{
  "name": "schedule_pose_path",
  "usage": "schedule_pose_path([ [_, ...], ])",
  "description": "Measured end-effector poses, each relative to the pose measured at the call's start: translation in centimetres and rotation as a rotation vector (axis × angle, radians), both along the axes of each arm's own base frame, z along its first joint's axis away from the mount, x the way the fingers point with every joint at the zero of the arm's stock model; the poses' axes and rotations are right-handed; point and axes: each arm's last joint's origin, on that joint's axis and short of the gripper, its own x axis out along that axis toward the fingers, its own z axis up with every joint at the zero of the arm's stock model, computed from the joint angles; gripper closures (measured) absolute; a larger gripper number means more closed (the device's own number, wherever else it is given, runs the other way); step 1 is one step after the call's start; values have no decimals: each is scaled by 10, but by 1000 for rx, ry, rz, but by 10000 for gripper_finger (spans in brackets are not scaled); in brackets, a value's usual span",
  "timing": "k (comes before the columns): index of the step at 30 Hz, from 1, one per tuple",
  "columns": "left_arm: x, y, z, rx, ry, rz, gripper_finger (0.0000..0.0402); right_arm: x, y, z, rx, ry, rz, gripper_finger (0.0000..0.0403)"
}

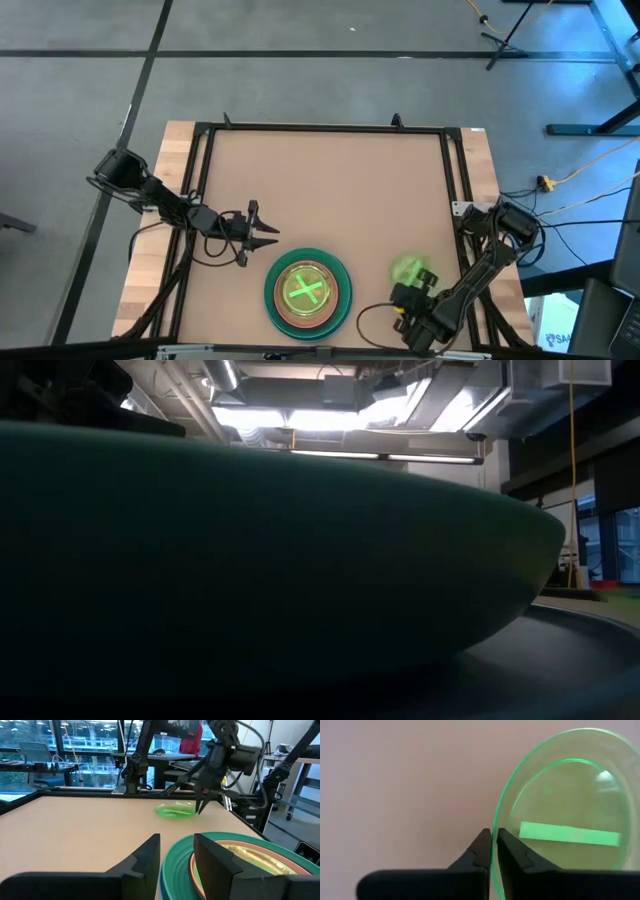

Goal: Stack plastic plates
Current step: Stack the light green plate on top of the light green plate

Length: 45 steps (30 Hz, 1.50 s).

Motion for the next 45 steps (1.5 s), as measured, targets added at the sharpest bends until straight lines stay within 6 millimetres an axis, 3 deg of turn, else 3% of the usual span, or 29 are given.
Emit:
schedule_pose_path([
  [10,13,-17,11,5,-5,-58,289,40,16,45,-156,-339,316,401],
  [20,39,-47,22,88,180,-99,289,92,32,72,-188,-664,627,402],
  [27,39,-54,26,72,187,-104,289,133,21,55,-194,-704,759,402],
  [33,37,-53,27,81,205,-104,289,161,1,28,-70,-656,711,399],
  [36,33,-51,33,81,204,-99,289,170,-7,20,-32,-637,684,375],
  [40,27,-43,43,92,220,-84,290,177,-16,17,4,-621,676,310],
  [45,17,-23,53,141,267,-27,306,174,-33,41,27,-577,772,236],
])
